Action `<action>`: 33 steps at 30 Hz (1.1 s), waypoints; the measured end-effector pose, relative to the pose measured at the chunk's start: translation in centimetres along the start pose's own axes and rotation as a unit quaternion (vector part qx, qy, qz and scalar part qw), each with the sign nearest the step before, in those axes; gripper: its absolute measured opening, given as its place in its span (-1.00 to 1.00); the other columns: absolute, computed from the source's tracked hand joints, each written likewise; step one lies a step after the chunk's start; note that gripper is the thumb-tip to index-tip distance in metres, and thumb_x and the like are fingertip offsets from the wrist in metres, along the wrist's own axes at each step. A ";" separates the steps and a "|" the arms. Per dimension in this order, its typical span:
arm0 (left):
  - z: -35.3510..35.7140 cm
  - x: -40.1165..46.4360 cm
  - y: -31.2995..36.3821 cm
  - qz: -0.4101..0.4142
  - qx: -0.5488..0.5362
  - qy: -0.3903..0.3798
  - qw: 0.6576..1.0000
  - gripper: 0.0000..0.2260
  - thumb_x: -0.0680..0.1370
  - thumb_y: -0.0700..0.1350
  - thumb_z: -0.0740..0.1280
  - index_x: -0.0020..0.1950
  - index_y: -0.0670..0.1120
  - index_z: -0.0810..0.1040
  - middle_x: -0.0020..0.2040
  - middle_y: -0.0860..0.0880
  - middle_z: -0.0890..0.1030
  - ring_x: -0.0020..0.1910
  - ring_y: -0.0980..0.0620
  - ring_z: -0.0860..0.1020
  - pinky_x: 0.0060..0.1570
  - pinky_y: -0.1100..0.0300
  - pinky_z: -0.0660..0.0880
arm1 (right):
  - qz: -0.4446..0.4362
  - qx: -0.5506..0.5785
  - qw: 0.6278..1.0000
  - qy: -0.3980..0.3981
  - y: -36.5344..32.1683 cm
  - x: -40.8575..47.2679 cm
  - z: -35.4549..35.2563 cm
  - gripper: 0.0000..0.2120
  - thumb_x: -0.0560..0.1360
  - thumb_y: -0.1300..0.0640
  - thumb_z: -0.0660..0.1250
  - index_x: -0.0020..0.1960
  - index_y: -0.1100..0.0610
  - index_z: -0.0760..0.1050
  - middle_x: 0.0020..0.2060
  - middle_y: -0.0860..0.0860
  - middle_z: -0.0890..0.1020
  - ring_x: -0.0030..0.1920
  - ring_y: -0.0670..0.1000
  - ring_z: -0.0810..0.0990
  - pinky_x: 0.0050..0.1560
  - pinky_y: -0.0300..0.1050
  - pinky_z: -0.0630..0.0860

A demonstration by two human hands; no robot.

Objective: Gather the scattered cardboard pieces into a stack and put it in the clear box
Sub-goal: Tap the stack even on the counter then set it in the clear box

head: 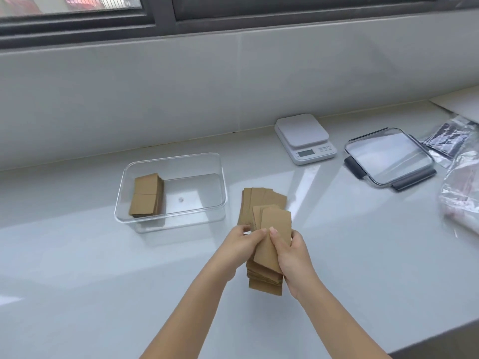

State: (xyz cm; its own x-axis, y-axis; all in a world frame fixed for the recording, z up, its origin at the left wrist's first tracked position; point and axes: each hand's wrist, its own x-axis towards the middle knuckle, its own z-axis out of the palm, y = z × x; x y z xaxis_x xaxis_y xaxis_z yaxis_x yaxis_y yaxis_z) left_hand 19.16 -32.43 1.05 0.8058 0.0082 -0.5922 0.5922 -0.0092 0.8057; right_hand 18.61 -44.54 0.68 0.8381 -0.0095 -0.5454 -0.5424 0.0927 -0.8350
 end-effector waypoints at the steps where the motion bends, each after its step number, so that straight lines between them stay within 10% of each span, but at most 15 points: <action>1: 0.5 0.7 0.7 0.012 0.002 -0.002 1.000 -0.69 0.49 0.01 0.33 0.17 -0.10 0.52 0.06 -0.06 0.64 0.01 0.02 0.62 -0.13 0.23 0.54 | -0.012 -0.001 1.000 0.005 -0.5 0.9 -0.1 -0.68 0.51 0.00 0.32 0.18 0.12 0.39 0.02 0.08 0.63 -0.04 0.05 0.65 -0.14 -0.08 0.59; 9: 0.9 6.7 5.6 0.044 0.015 0.064 0.997 -0.86 0.55 -0.14 0.26 0.09 -0.01 0.51 -0.06 0.04 0.60 -0.08 0.08 0.59 -0.20 0.26 0.48 | -0.049 -0.078 0.995 0.029 -4.1 9.0 2.0 -0.68 0.48 0.01 0.31 0.17 0.14 0.43 0.06 0.11 0.60 0.02 0.10 0.61 0.06 0.04 0.56; 18: 1.2 10.1 3.7 -0.035 0.215 0.110 0.970 -0.63 0.57 0.08 0.13 0.33 -0.02 0.31 0.33 -0.05 0.16 0.39 -0.05 0.12 0.29 0.03 0.32 | -0.030 -0.266 0.953 0.140 -2.7 11.5 2.5 -0.38 0.43 -0.06 0.36 0.39 0.10 0.22 0.33 0.15 0.21 0.31 0.23 0.21 0.27 0.00 0.24; 23: 1.1 10.4 3.9 -0.057 0.071 0.088 0.992 -0.41 0.38 0.10 0.28 0.41 0.04 0.28 0.41 -0.04 0.28 0.38 -0.06 0.31 0.31 -0.04 0.35 | 0.041 -0.141 0.984 0.101 -2.8 12.6 2.1 -0.09 0.37 -0.04 0.45 0.49 0.11 -0.07 0.40 0.15 0.23 0.38 0.22 0.23 0.37 0.05 0.29; 28: 1.6 9.9 3.9 -0.087 -0.168 0.054 0.980 -0.72 0.54 -0.23 0.19 0.26 -0.15 0.40 0.11 -0.12 0.61 0.07 -0.08 0.58 0.02 0.07 0.53 | 0.096 -0.094 0.990 0.027 -3.0 13.2 1.6 0.17 0.00 -0.27 0.47 0.44 0.04 -0.03 0.32 0.09 0.41 0.25 0.14 0.49 0.23 0.12 0.51; 33: 1.2 8.1 3.2 -0.106 -0.201 0.030 0.973 -0.74 0.52 -0.30 0.12 0.18 -0.25 0.44 -0.01 -0.16 0.62 -0.05 -0.10 0.59 -0.12 0.09 0.54 | 0.138 -0.059 0.988 -0.045 -3.7 11.7 0.6 -0.20 0.14 -0.02 0.60 0.22 0.33 0.38 0.05 0.22 0.61 -0.02 0.18 0.66 -0.03 0.12 0.64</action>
State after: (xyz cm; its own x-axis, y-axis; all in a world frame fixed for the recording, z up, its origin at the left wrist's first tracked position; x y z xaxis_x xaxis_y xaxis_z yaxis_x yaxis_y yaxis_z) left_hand 27.60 -33.57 -1.21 0.6569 0.0258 -0.7535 0.6870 0.3913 0.6123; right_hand 30.49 -44.38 -2.56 0.6566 0.0895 -0.7489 -0.7493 -0.0366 -0.6613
